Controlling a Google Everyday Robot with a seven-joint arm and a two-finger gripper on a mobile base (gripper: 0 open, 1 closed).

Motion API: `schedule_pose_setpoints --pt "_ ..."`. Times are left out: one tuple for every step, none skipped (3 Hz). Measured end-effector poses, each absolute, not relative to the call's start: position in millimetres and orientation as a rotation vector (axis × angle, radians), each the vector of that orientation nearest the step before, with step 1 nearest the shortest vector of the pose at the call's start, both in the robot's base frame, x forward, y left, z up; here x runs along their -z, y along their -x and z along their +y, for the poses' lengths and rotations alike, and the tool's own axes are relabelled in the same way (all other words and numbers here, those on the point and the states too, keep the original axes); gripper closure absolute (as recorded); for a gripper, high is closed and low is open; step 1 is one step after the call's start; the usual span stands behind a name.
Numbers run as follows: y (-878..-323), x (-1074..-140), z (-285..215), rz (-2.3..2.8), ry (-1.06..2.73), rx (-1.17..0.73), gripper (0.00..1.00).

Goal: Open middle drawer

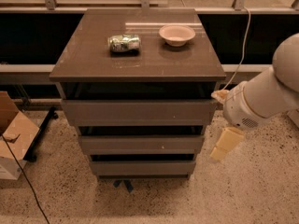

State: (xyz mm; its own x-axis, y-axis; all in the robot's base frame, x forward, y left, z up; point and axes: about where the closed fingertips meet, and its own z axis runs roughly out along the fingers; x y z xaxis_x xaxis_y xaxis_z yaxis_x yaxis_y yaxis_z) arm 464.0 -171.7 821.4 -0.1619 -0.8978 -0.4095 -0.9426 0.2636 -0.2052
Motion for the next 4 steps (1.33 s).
schedule_pose_setpoints --pt "-470 -792 -169 2.093 1.648 -0.176 0.0" --pt "-482 -720 -169 2.117 1.664 -0.255 0.0" --pt "-482 -719 -169 2.117 1.664 -0.257 0.0" --pt "-483 -712 -159 2.121 1.666 -0.222 0.0"
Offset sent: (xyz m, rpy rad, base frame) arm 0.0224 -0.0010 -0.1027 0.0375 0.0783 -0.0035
